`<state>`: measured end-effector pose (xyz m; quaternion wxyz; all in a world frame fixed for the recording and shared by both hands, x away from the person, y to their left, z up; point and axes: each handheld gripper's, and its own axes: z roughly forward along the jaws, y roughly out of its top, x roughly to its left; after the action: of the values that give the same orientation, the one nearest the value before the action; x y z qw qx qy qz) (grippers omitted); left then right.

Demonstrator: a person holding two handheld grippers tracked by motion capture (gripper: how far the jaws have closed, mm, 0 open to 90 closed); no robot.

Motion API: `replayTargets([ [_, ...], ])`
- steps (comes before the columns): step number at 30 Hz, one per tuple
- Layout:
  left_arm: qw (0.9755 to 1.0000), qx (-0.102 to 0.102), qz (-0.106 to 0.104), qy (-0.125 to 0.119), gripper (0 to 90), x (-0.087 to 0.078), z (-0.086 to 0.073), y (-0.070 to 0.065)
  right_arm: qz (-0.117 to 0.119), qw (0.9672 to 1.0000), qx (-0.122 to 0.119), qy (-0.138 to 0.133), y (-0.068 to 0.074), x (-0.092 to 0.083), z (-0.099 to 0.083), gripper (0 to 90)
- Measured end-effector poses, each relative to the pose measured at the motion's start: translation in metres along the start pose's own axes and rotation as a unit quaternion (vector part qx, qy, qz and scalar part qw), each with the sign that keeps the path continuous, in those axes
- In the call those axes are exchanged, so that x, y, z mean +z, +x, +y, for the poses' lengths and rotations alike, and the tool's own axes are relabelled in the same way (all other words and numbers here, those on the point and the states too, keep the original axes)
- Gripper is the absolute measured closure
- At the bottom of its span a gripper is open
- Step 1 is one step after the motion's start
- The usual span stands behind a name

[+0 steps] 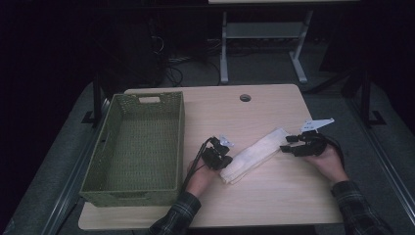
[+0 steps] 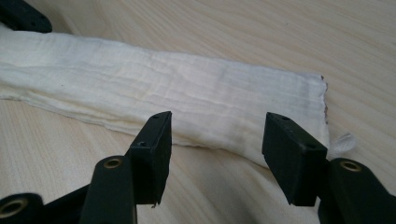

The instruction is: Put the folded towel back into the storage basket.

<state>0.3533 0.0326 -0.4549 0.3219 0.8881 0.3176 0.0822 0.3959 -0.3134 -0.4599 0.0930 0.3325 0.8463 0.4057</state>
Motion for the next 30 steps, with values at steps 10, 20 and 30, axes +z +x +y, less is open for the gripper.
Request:
replayTargets([
  [10, 0.9976, 0.039, -0.054, 0.016, 89.5, -0.010, -0.014, -0.026, -0.003, 1.0000, -0.006, -0.002, 0.000, -0.003, -0.001, 40.4],
  [20, 0.9901, 0.091, -0.105, 0.023, 89.5, -0.007, -0.016, -0.057, -0.007, 0.9999, -0.011, 0.001, 0.001, -0.002, 0.000, 40.1],
  [30, 0.9816, 0.118, -0.149, 0.013, 89.3, 0.006, -0.008, -0.088, -0.005, 0.9999, -0.014, 0.001, 0.002, -0.001, 0.000, 39.6],
])
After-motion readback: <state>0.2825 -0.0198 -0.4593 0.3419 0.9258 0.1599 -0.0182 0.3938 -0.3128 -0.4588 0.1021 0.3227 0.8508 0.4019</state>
